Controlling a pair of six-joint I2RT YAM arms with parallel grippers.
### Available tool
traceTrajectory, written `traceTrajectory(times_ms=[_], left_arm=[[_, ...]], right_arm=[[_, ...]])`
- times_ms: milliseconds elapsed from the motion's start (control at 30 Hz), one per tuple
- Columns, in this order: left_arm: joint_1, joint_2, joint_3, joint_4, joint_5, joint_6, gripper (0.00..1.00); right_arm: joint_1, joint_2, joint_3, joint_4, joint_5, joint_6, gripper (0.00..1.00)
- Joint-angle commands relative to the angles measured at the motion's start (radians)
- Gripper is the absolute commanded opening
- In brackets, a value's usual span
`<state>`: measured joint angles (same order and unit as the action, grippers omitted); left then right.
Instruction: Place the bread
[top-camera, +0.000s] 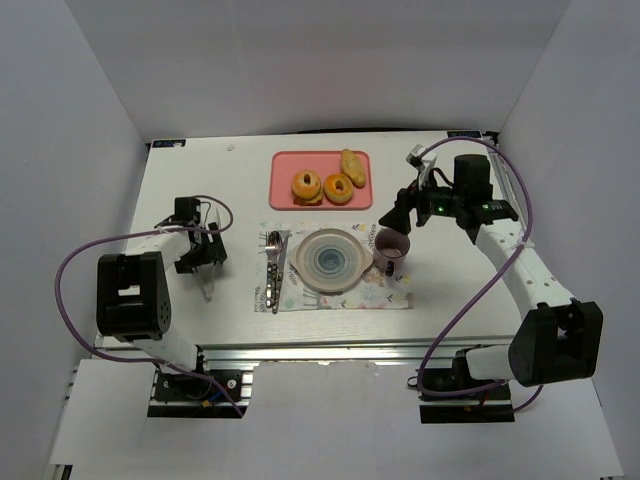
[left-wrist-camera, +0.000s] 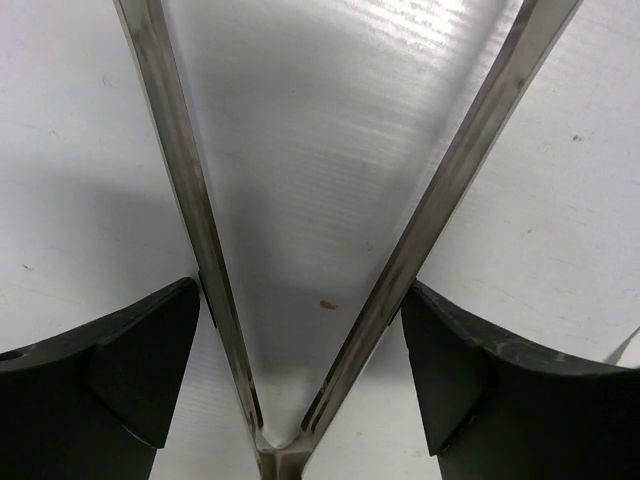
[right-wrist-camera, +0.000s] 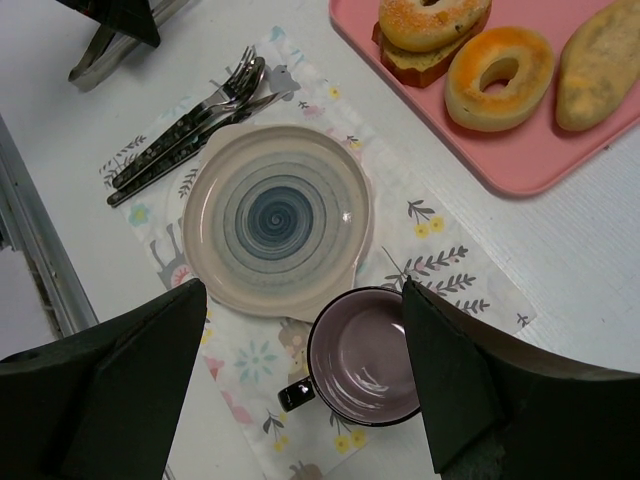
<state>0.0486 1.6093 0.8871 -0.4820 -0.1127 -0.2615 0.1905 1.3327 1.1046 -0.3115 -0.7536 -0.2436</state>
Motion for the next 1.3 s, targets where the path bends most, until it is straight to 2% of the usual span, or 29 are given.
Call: traceTrajectory(times_ms=[0,133,233,267,400,600,633,733,800,867,1000,1033,1133,1267], left_arm=[[-0.001,0.005,0.0,0.052,0.018,0.021,0.9],[-0.001,0.003,-0.034,0.089,0.018,0.03,0.88],[-0.001,0.004,-0.051,0.106,0.016,0.038,0.83],[-0.001,0.006,-0.053,0.106,0.019,0.038,0.79],[-0.001,0.015,-0.054,0.105,0.036,0.038,0.54],[-0.001,-0.029,-0.068,0.097,0.018,0.016,0.37],[-0.001,-0.043,-0.065,0.091,0.022,0.013,0.3],[-0.001,-0.135,-0.033,0.071,0.07,-0.01,0.26],[-0.001,-0.231,-0.013,0.077,0.194,-0.028,0.27],[-0.001,-0.297,-0.016,0.126,0.313,-0.094,0.37],[-0.006,-0.4,-0.046,0.224,0.459,-0.255,0.44],[-0.007,-0.417,-0.077,0.294,0.473,-0.331,0.46],[-0.018,-0.448,-0.1,0.376,0.493,-0.427,0.54],[-0.033,-0.411,-0.057,0.402,0.51,-0.463,0.58]], right_arm=[[-0.014,-0.004,0.011,0.031,-0.02,0.007,0.83],[-0.019,-0.003,0.011,0.031,-0.023,0.01,0.83],[-0.022,-0.003,0.011,0.032,-0.027,0.013,0.83],[-0.022,-0.006,0.011,0.032,-0.027,0.013,0.83],[-0.025,-0.009,0.011,0.034,-0.032,0.015,0.83],[-0.031,-0.015,0.005,0.031,-0.036,0.015,0.83],[-0.031,-0.015,0.005,0.031,-0.036,0.017,0.83],[-0.036,-0.02,0.003,0.031,-0.036,0.015,0.83],[-0.037,-0.021,0.001,0.031,-0.036,0.017,0.83],[-0.04,-0.02,-0.002,0.034,-0.039,0.02,0.83],[-0.042,-0.02,-0.008,0.041,-0.044,0.027,0.83],[-0.042,-0.018,-0.006,0.041,-0.046,0.029,0.83],[-0.042,-0.015,-0.006,0.043,-0.049,0.029,0.83],[-0.043,-0.013,-0.006,0.043,-0.056,0.032,0.83]])
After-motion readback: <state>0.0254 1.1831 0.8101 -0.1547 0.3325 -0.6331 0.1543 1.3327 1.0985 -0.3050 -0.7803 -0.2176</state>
